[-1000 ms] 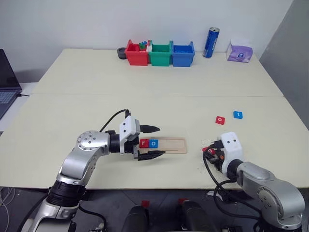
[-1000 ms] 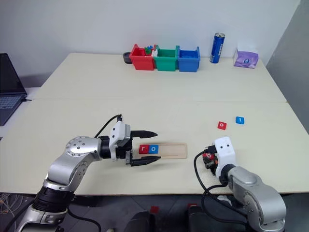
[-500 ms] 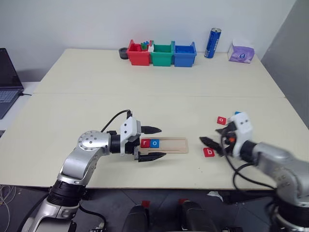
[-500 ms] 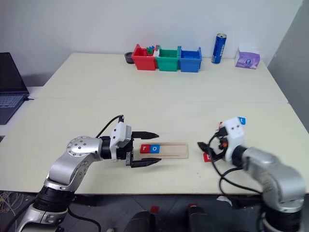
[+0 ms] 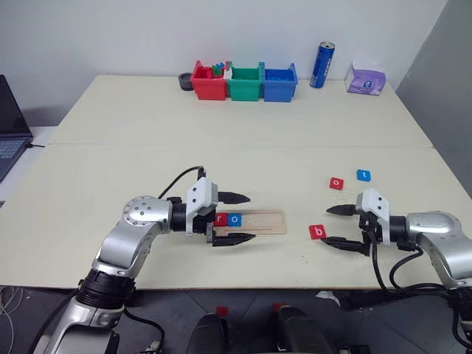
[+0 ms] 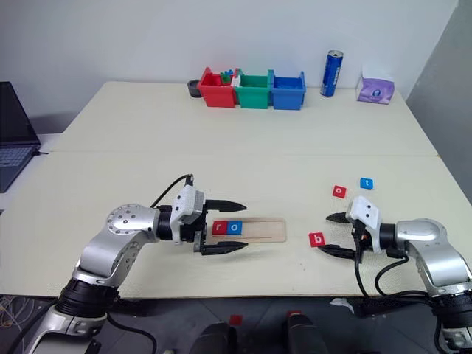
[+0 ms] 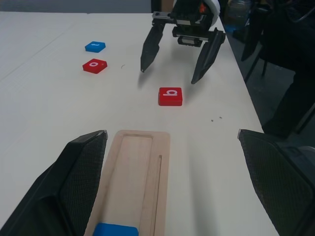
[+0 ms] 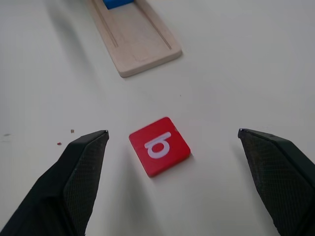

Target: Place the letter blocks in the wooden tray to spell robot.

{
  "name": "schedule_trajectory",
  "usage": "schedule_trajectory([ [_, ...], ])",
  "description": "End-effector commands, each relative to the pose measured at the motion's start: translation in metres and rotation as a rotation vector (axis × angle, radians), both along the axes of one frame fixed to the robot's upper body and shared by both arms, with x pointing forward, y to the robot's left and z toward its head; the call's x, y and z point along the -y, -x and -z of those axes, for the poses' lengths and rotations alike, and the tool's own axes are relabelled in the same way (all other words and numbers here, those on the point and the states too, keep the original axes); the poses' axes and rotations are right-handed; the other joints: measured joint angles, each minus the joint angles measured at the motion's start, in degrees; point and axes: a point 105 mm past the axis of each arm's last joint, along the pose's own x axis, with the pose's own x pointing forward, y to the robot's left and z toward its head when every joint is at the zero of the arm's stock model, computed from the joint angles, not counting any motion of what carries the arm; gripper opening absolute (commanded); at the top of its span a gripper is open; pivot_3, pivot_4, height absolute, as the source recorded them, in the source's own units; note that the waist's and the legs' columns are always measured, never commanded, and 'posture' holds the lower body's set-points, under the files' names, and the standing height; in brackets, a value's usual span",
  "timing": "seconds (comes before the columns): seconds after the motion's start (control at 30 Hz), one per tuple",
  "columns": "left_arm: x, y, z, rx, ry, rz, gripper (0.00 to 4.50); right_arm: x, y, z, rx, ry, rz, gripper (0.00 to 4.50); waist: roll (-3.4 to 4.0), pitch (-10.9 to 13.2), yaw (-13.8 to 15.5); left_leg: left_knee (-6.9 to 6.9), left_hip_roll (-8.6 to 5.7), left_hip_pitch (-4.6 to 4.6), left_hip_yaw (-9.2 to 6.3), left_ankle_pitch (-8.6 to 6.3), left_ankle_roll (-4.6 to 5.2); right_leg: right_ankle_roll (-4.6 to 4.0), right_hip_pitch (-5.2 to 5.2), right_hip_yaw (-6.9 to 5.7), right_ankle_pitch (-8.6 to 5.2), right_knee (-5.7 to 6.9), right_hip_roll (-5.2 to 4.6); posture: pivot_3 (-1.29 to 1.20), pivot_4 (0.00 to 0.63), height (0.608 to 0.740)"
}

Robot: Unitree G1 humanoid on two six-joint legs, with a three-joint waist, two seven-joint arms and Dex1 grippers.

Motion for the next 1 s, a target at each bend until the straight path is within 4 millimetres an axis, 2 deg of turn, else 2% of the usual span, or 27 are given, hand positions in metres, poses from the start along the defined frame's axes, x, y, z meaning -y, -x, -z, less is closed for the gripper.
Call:
schedule_trajectory([
  [0.03, 0.002, 0.004, -0.004, 0.023, -0.003, 0.036, 4.5, -0.006, 0.001, 0.003, 0.011, 0.001, -0.049, 4.48, 0.0, 0.0, 0.04, 0.0, 0.0, 0.0, 0.0, 0.0, 0.0, -0.01, 0.0, 0.0, 0.0, 0.0, 0.0, 0.0, 0.15, 0.74],
  [0.13, 0.0, 0.008, -0.002, 0.014, -0.014, 0.051, 4.5, -0.009, -0.002, 0.013, 0.004, 0.015, -0.052, 4.48, 0.0, 0.0, 0.06, 0.0, -0.01, 0.0, 0.02, 0.0, 0.0, -0.01, 0.0, -0.01, 0.01, -0.01, -0.01, 0.0, 0.15, 0.74],
  [0.47, 0.001, 0.007, -0.004, 0.02, -0.016, 0.052, 4.5, -0.006, -0.001, 0.02, -0.02, 0.022, -0.056, 4.48, 0.01, 0.0, 0.08, 0.01, -0.01, 0.01, 0.01, 0.0, 0.0, -0.02, 0.0, -0.01, 0.01, 0.01, -0.01, 0.0, 0.15, 0.74],
  [0.53, 0.001, 0.007, -0.004, 0.022, -0.016, 0.05, 4.5, -0.005, 0.0, 0.022, -0.026, 0.024, -0.056, 4.1, 0.02, 0.0, 0.08, 0.01, -0.01, 0.01, 0.01, 0.0, 0.0, -0.02, 0.0, -0.01, 0.01, 0.01, -0.01, 0.0, 0.15, 0.74],
  [0.6, 0.001, 0.006, -0.004, 0.023, -0.016, 0.049, 4.5, -0.004, 0.0, 0.023, -0.026, 0.028, -0.055, 3.52, 0.01, 0.0, 0.08, 0.01, -0.01, 0.01, 0.01, 0.0, 0.0, -0.02, 0.0, -0.01, 0.01, 0.01, -0.01, 0.0, 0.15, 0.74],
  [0.77, 0.002, 0.006, -0.005, 0.027, -0.012, 0.049, 4.5, -0.006, 0.001, 0.021, -0.022, 0.027, -0.061, 1.7, 0.01, 0.0, 0.08, 0.01, -0.01, 0.01, 0.01, 0.0, 0.0, -0.02, 0.0, -0.01, 0.01, 0.01, -0.01, 0.0, 0.15, 0.74],
  [0.8, 0.003, 0.006, -0.005, 0.028, -0.011, 0.048, 4.5, -0.008, 0.001, 0.018, -0.017, 0.022, -0.065, 1.45, 0.02, 0.0, 0.08, 0.01, -0.01, 0.01, 0.01, 0.0, 0.0, -0.02, 0.0, -0.01, 0.01, 0.01, -0.01, 0.0, 0.15, 0.74],
  [0.9, 0.0, 0.004, -0.007, 0.037, -0.007, 0.039, 4.5, -0.02, -0.001, 0.005, 0.016, -0.004, -0.093, 1.46, 0.02, 0.0, 0.06, 0.01, -0.01, 0.01, 0.01, 0.0, 0.0, -0.02, 0.0, 0.0, 0.01, 0.01, -0.02, 0.0, 0.15, 0.74],
  [1.0, -0.011, -0.002, -0.011, 0.054, -0.01, -0.004, 4.5, -0.039, -0.006, -0.013, 0.059, -0.037, -0.133, 1.46, 0.03, 0.02, -0.18, 0.01, 0.0, 0.04, -0.01, 0.0, 0.0, -0.02, 0.0, 0.01, 0.01, 0.04, -0.01, 0.0, 0.15, 0.74],
])
